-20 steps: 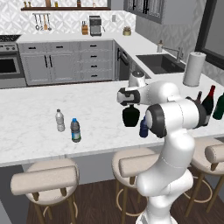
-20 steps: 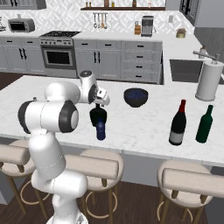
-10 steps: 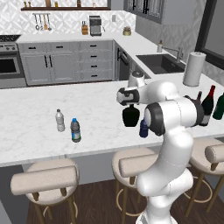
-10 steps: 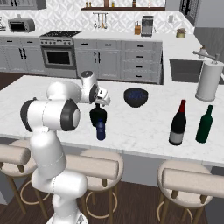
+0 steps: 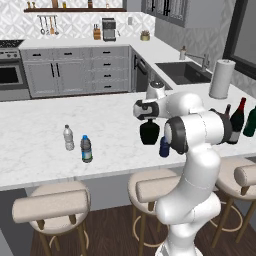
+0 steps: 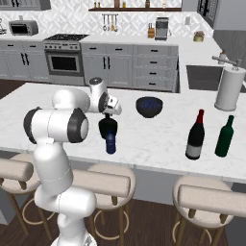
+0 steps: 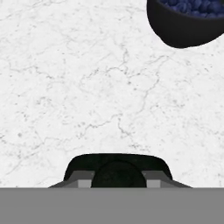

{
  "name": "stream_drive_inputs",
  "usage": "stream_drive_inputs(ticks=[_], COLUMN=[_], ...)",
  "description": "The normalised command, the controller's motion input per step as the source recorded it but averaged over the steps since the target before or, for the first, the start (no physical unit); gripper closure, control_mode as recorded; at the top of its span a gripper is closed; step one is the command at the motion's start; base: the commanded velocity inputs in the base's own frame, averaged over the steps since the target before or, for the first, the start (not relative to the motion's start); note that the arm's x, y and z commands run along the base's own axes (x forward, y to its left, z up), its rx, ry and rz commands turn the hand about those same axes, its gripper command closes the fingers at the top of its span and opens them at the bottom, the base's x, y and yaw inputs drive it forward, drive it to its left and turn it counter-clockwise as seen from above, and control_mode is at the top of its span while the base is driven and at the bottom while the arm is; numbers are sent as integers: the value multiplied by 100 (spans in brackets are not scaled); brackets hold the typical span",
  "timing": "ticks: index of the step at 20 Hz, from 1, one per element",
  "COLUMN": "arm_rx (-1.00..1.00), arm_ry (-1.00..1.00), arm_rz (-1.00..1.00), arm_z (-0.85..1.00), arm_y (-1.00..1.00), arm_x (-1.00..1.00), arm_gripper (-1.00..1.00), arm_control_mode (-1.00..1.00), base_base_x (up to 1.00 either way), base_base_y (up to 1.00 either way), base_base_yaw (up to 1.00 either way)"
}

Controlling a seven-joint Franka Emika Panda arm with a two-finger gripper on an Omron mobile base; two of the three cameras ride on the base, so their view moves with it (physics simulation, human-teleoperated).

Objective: Move the plastic bottles in the middle to the plastics group, and the glass bottles in the middle to the glass group.

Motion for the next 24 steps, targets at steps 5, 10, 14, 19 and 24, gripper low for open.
stream_drive_inputs(ticks=[5, 10, 14, 19, 24], arm_rx=[0, 0, 0, 0, 0], arm_ry=[0, 0, 1, 0, 1], arm_rz=[0, 0, -7, -17, -22], arm_z=[7, 42, 54, 30, 5], arm_y=[-7, -17, -13, -59, -96], arm_x=[0, -2, 0, -8, -26], arm_gripper=[100, 100, 100, 100, 100], arm_control_mode=[-100, -100, -100, -100, -100], base_base_x=[0, 0, 0, 0, 0], base_base_y=[0, 0, 0, 0, 0], base_base_yaw=[0, 0, 0, 0, 0])
